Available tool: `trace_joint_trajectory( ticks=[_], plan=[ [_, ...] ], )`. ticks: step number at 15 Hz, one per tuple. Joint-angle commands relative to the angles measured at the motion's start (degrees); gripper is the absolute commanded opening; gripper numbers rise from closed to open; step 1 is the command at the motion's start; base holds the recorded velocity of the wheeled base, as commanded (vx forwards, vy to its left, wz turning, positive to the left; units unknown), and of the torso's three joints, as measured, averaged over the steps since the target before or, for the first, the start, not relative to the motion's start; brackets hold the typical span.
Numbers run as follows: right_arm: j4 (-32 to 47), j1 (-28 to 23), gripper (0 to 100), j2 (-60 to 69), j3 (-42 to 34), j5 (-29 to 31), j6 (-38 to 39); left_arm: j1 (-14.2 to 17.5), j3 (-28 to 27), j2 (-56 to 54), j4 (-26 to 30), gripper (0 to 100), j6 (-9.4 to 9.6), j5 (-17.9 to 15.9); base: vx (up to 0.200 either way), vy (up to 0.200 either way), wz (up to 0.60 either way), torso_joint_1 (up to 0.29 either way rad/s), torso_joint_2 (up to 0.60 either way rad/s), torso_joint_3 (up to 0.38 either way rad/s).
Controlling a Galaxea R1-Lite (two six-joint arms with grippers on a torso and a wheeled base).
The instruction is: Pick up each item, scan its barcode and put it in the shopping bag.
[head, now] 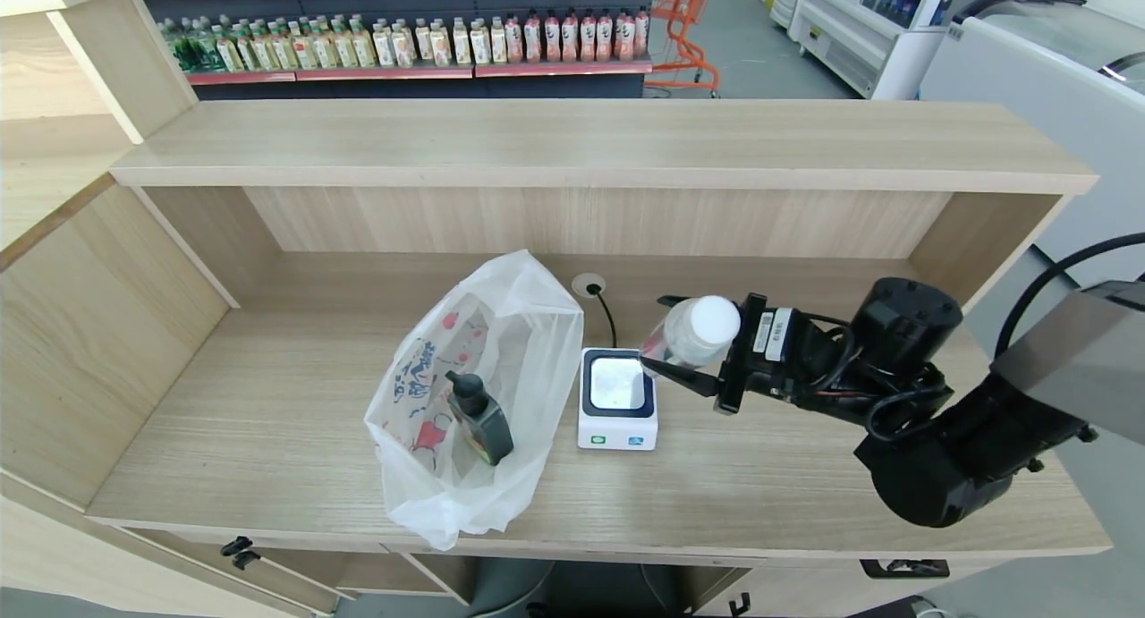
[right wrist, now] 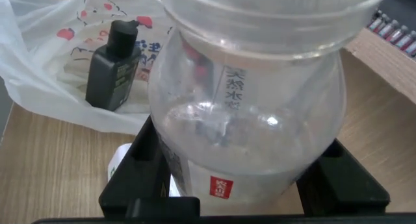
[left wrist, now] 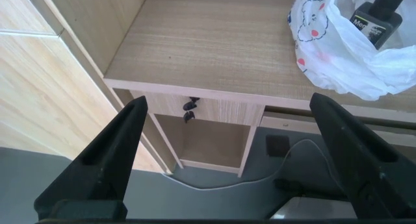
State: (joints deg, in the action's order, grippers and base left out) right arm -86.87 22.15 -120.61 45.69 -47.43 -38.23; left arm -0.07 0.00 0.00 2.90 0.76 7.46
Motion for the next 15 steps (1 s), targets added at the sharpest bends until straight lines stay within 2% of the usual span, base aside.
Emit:
trace_joint_trajectory(
  ticks=[1, 15],
  plan=[
    [-1.72, 0.0, 0, -4.19, 2.03, -0.82, 0.09, -0.01, 0.0, 0.0, 0.0, 100, 0.04, 0.01, 0.0, 0.0, 0.0, 0.0, 0.0, 0.0],
    [-3.13, 1.93, 0, -10.26, 7.04, -2.49, -0.79, 0.07, 0.0, 0.0, 0.0, 100, -0.05, 0.01, 0.0, 0.0, 0.0, 0.0, 0.0, 0.0]
  ],
)
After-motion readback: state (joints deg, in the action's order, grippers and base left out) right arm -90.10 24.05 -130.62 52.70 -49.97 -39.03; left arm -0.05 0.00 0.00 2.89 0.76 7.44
